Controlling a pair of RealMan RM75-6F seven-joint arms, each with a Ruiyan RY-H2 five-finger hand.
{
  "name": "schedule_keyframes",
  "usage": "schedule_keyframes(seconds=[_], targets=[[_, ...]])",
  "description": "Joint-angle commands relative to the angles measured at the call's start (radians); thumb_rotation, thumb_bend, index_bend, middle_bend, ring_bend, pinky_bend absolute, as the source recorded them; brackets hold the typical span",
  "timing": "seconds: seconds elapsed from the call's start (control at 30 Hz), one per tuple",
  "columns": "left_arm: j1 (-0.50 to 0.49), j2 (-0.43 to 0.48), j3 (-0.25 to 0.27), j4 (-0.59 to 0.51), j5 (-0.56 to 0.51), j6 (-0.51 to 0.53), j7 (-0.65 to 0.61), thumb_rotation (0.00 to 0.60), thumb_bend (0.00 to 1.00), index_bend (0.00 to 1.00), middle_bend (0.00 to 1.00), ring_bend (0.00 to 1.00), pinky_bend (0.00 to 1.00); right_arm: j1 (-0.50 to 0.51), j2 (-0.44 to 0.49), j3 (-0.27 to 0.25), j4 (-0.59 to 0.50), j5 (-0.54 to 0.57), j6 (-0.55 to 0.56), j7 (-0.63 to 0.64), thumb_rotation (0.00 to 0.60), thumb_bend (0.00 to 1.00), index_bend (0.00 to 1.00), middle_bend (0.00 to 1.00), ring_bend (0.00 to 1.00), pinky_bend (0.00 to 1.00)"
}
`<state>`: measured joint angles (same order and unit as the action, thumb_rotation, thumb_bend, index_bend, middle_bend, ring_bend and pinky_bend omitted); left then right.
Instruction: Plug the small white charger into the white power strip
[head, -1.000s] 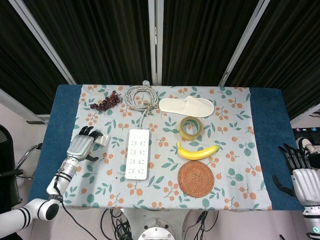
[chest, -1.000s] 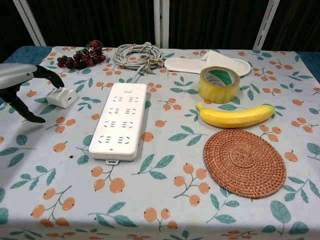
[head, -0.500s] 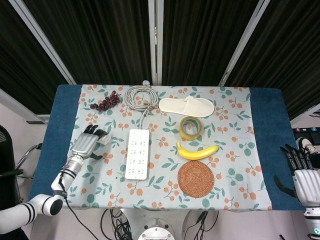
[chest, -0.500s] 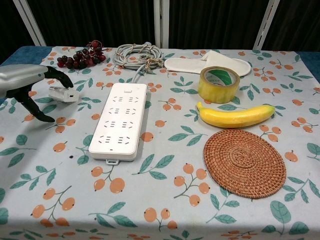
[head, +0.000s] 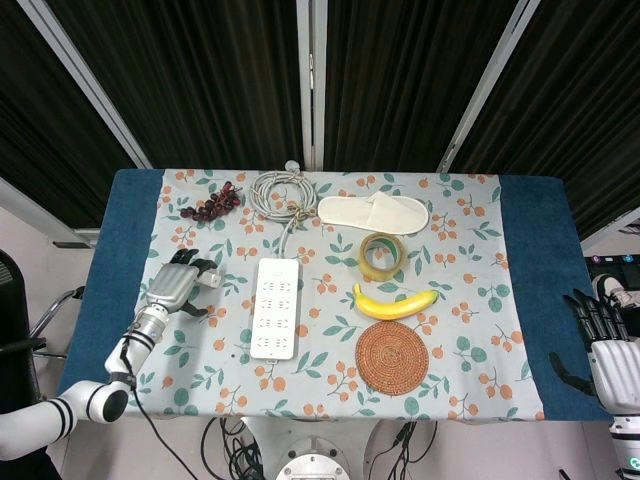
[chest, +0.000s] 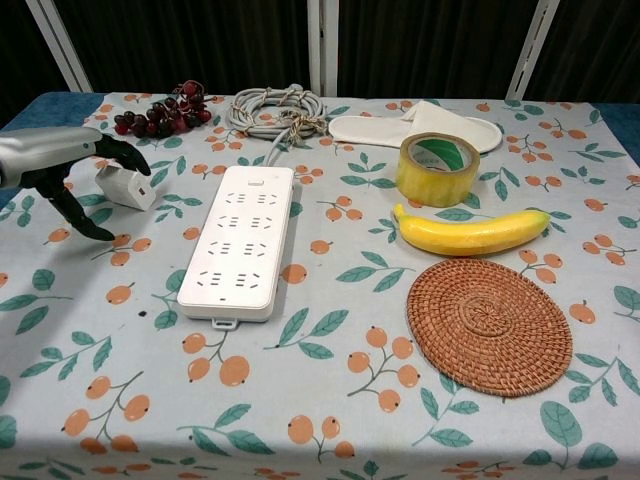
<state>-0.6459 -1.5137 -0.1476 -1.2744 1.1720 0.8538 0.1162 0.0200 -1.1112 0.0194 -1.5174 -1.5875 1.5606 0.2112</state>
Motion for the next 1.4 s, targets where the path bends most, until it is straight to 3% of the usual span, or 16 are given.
schedule_keyframes(seconds=[0.03, 0.47, 0.67, 1.03, 1.27, 1.4], targets=[[0.002, -0.01, -0.012, 0.015, 0.02, 0.034, -0.02, 0.6, 0.06, 0.25, 0.25, 0.06, 0.0, 0.001, 0.0, 0.0, 0.0, -0.002, -0.001, -0.001, 0.6, 0.27, 0.0, 0.0, 0.0, 0.0], [-0.045, -0.072, -0.012, 0.099, 0.054, 0.042, 0.026, 0.6, 0.14, 0.39, 0.35, 0.15, 0.03, -0.004, 0.0, -0.001, 0.002, -0.001, 0.004, 0.002, 0.6, 0.27, 0.0, 0.0, 0.0, 0.0], [-0.055, -0.072, -0.001, 0.106, 0.045, 0.045, 0.116, 0.6, 0.22, 0.42, 0.37, 0.16, 0.04, -0.006, -0.001, 0.0, 0.006, 0.001, 0.003, 0.006, 0.6, 0.27, 0.0, 0.0, 0.0, 0.0], [-0.065, -0.078, 0.0, 0.105, 0.024, 0.05, 0.179, 0.6, 0.27, 0.46, 0.42, 0.2, 0.06, -0.007, -0.002, 0.001, 0.012, 0.007, 0.0, 0.014, 0.6, 0.27, 0.0, 0.0, 0.0, 0.0], [-0.041, -0.082, -0.017, 0.105, 0.075, 0.095, -0.013, 0.6, 0.33, 0.52, 0.52, 0.3, 0.11, -0.007, -0.004, 0.002, 0.018, 0.01, -0.003, 0.02, 0.6, 0.27, 0.0, 0.0, 0.0, 0.0], [-0.011, -0.081, -0.03, 0.096, 0.113, 0.136, -0.216, 0.6, 0.35, 0.53, 0.53, 0.3, 0.12, -0.007, -0.005, 0.003, 0.02, 0.01, -0.002, 0.022, 0.6, 0.27, 0.0, 0.0, 0.0, 0.0]])
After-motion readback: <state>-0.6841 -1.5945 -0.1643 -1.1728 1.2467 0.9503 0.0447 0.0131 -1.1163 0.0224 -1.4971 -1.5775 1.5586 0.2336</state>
